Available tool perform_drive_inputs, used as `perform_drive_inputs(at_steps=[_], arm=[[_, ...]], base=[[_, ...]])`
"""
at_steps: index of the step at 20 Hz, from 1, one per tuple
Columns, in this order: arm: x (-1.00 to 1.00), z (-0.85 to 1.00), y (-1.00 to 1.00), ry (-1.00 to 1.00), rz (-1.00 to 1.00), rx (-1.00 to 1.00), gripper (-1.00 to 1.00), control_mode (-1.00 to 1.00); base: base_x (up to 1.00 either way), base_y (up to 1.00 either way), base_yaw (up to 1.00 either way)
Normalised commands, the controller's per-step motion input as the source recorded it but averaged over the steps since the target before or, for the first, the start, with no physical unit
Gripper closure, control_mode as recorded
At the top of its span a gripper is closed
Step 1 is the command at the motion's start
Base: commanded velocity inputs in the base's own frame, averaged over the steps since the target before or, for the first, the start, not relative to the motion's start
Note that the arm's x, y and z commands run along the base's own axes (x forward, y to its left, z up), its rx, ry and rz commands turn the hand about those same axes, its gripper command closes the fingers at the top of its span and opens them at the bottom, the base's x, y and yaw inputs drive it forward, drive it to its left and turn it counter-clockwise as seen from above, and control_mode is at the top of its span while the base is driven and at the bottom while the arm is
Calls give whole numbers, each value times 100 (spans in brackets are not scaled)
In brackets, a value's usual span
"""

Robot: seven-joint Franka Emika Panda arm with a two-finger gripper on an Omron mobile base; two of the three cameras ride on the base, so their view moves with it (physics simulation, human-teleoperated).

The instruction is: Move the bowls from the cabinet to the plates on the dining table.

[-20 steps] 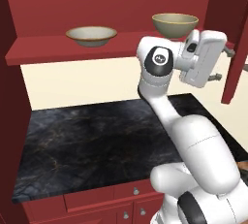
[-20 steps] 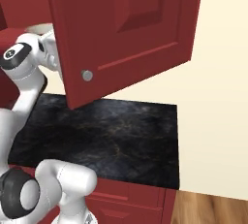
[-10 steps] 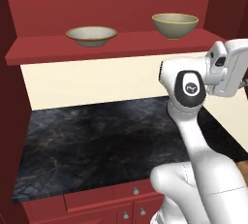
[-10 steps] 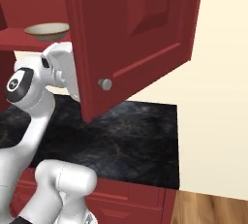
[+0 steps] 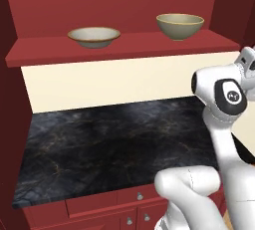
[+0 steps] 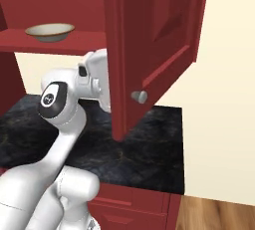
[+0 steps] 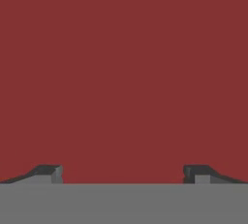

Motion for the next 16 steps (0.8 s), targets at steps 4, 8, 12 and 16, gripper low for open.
perform_drive_inputs(at_steps=[4, 8, 12, 16], arm=[[93, 0, -35, 19, -11, 1, -100, -100], [84, 0, -76, 18, -25, 9, -100, -100], [59, -1, -99, 13, -38, 13, -100, -100], [50, 2, -18, 5, -16, 4, -100, -100]], base=[[0, 0, 0], [0, 0, 0], [0, 0, 0], [0, 0, 0]])
